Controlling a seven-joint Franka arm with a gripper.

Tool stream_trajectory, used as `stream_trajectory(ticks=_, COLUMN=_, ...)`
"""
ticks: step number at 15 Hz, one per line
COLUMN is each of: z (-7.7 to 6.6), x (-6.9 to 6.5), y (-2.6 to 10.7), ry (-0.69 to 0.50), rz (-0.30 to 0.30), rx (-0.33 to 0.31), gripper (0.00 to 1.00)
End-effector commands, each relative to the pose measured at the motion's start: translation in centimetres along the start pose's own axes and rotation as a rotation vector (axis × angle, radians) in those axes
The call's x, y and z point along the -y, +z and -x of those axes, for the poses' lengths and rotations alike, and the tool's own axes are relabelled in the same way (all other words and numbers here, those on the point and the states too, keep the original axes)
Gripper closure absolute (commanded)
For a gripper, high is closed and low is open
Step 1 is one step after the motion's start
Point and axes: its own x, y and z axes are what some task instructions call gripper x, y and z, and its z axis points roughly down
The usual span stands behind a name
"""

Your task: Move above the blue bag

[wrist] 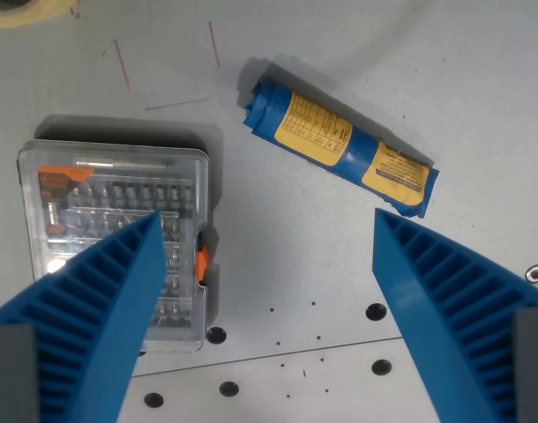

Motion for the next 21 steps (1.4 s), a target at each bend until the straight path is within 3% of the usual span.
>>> stream_trajectory(ticks=1, z=0.0, x=0.0, y=-0.1, ry=0.001, rz=0.0, rx=-0.002, gripper=0.0)
stream_trajectory(ticks=10, z=0.0, x=-0.1, y=0.2, ry=-0.068, rz=0.003, rx=-0.003, gripper=0.0)
stream_trajectory(ticks=21, z=0.3, x=-1.0, y=2.6, ry=-0.362, rz=0.024, rx=-0.043, gripper=0.0)
